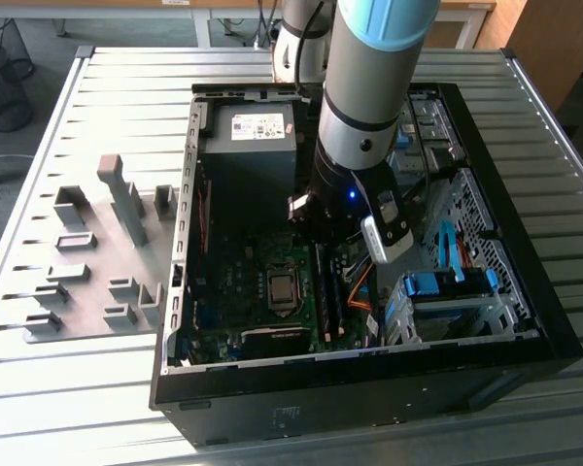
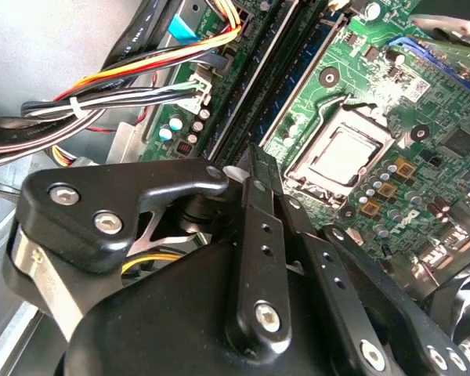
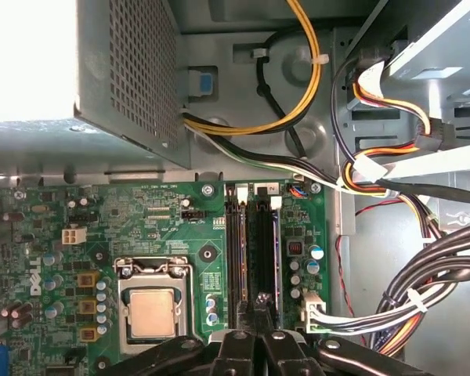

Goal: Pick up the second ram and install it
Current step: 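Press down the second ram until it locks into place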

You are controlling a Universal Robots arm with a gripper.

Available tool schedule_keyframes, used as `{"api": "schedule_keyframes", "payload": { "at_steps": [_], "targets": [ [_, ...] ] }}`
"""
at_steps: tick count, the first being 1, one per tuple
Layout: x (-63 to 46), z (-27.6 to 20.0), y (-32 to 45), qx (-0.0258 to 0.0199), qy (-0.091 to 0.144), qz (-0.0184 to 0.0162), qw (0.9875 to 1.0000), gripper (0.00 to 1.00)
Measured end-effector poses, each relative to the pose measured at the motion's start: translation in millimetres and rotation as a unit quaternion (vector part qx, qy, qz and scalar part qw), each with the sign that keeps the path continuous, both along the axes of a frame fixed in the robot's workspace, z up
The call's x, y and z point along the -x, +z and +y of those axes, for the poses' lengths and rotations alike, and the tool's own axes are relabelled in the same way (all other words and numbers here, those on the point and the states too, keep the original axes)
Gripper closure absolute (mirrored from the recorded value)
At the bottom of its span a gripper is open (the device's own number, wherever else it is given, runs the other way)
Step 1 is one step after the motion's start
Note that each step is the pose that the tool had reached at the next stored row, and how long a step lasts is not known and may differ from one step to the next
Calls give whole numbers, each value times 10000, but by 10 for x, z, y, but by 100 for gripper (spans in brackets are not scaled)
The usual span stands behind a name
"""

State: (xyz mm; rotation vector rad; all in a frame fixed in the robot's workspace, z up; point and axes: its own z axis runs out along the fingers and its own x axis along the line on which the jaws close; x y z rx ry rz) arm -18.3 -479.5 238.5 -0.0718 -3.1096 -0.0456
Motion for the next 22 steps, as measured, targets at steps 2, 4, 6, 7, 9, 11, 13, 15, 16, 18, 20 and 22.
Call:
{"api": "schedule_keyframes", "payload": {
  "at_steps": [2,4,6,7,9,11,13,15,16,18,20,22],
  "targets": [
    [-1,0,-4,0,0,0,10000,90],
    [-1,1,-25,0,-7,0,10000,90],
    [-1,1,-60,-1,-17,0,10000,90],
    [-1,2,-76,-2,-18,0,10000,90],
    [0,2,-118,-10,-19,0,10000,90],
    [0,2,-139,-15,-19,0,10000,90],
    [0,1,-153,-17,-19,0,10000,90],
    [0,2,-167,-18,-19,0,10000,90],
    [0,1,-174,-17,-19,0,10000,90],
    [0,0,-183,-16,-19,1,10000,90],
    [0,0,-194,-20,-19,1,10000,90],
    [0,1,-207,-28,-19,1,10000,90]
  ]
}}
